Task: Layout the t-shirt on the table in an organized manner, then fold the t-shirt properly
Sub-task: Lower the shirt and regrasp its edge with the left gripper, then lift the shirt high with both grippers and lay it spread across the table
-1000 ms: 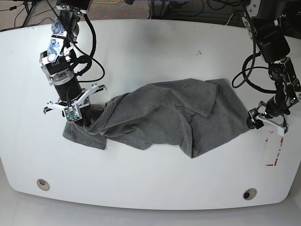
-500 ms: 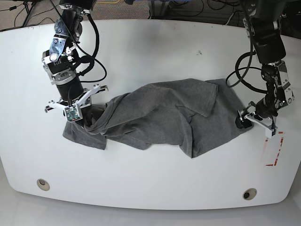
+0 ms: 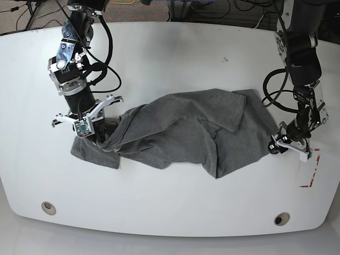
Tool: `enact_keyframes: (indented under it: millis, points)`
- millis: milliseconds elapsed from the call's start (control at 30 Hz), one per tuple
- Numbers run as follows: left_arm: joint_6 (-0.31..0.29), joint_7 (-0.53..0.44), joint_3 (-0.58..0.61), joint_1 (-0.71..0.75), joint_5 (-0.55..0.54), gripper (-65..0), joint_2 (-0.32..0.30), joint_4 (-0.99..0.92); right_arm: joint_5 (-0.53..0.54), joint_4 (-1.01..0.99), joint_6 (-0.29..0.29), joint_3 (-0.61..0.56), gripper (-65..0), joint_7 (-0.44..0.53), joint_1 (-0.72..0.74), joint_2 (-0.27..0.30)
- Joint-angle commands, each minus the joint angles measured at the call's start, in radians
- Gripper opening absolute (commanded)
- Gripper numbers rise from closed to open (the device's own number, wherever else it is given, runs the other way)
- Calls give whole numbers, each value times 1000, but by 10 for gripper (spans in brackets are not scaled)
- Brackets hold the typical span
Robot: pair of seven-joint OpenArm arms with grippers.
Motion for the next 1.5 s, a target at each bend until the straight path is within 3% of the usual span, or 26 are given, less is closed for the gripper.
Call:
enact_keyframes:
  millis: [0, 167, 233, 400, 700, 1000, 1300, 1467]
  points:
    - [11, 35, 26, -26, 18, -478, -1, -9, 13, 19, -4, 2, -614, 30, 12, 5]
    - [8, 34, 63, -29, 16, -633, -3, -6, 13, 19, -4, 2, -614, 30, 12, 5]
    - [8, 34, 63, -29, 16, -650, -3, -6, 13, 19, -4, 2, -614, 30, 12, 5]
    - [8, 34, 56, -23, 15, -650, -3, 35, 13, 19, -4, 2, -614, 30, 12, 5]
    - [11, 49, 17, 46, 13, -650, -3, 274, 13, 19, -4, 2, -614, 33, -2, 5]
    - [8, 150, -96, 70, 12, -650, -11, 471, 10, 19, -6, 2, -614, 30, 10, 13]
    - [6, 205, -132, 24, 10, -650, -49, 661, -154, -12, 5, -1, -610, -69, 171, 10]
    - [6, 236, -132, -54, 10, -650, -77, 713, -168, -46, 5, -2, -609, -71, 280, 22]
